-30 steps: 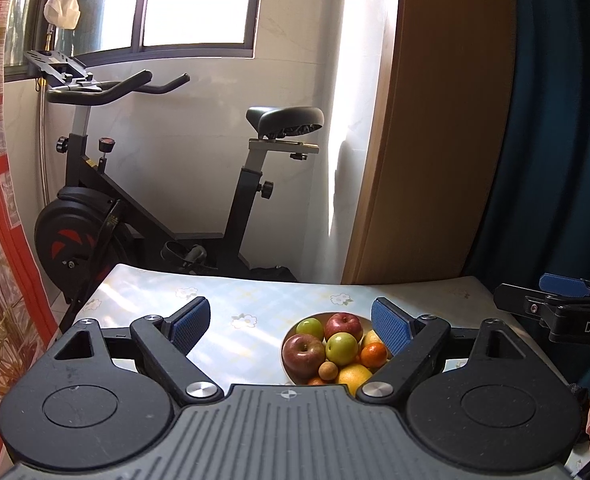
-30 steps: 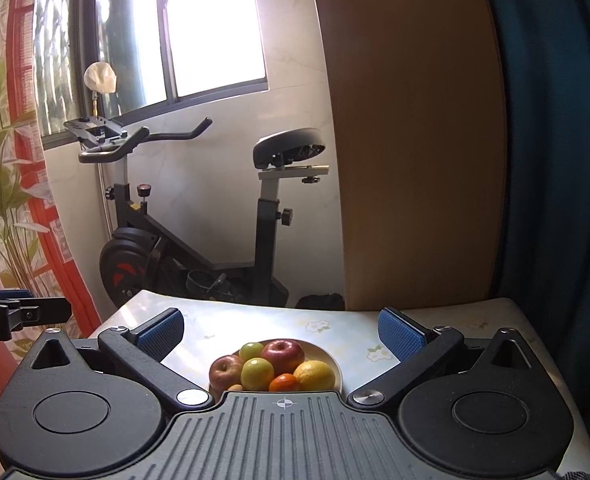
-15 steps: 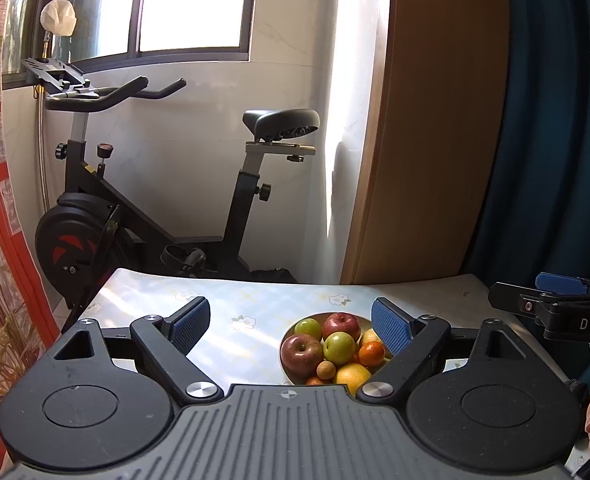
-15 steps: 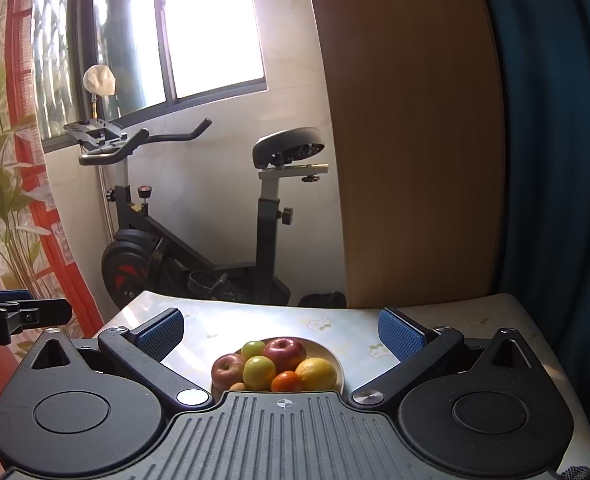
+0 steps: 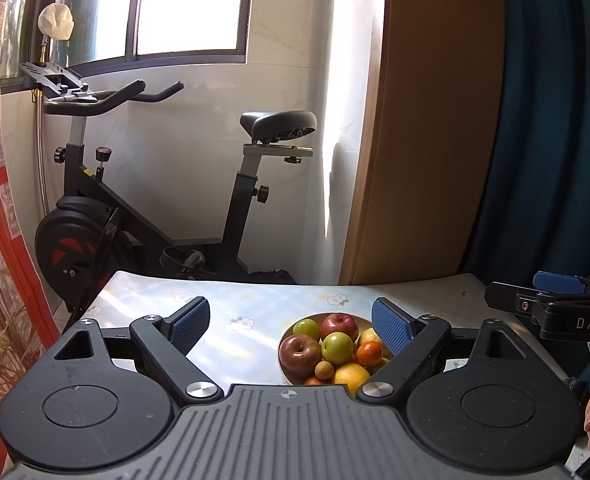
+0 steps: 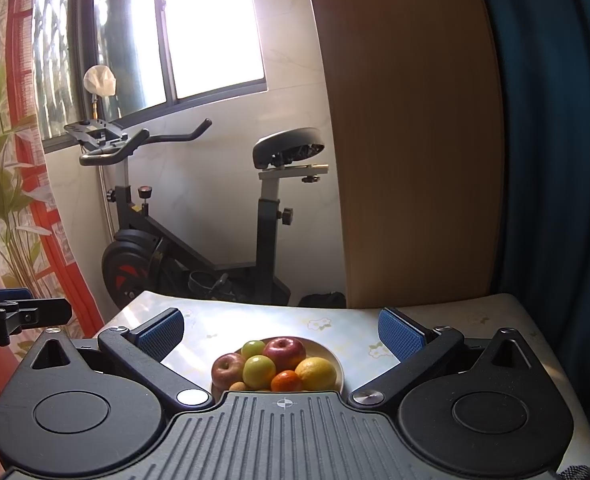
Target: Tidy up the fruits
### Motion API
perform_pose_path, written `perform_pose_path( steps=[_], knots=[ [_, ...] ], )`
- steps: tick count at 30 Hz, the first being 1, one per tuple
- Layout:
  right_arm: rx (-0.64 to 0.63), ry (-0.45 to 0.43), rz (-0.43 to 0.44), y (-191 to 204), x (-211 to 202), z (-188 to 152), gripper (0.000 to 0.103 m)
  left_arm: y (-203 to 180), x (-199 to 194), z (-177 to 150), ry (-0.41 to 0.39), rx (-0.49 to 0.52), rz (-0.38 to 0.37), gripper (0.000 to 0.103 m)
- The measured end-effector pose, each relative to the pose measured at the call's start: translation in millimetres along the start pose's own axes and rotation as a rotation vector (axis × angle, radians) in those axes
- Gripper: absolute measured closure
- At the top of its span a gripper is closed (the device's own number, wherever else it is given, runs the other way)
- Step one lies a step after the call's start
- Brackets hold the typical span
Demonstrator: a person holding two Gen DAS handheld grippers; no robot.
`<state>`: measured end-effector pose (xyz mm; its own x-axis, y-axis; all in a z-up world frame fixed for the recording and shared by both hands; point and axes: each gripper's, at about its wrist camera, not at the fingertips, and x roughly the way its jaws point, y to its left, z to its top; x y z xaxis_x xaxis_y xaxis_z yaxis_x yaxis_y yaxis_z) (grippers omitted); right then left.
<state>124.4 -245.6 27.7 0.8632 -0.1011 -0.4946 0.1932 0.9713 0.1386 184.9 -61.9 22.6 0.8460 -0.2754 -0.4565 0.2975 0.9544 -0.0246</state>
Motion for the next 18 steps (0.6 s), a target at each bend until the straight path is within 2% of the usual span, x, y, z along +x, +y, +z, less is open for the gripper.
perform_pose_path(
  steps=[18],
  knots=[
    [-0.001,-0.001,0.000,-0.3,0.1,0.0,0.000,-1.5,-3.6,-0.8,-0.005,0.009,-0.004,0.013]
  ],
)
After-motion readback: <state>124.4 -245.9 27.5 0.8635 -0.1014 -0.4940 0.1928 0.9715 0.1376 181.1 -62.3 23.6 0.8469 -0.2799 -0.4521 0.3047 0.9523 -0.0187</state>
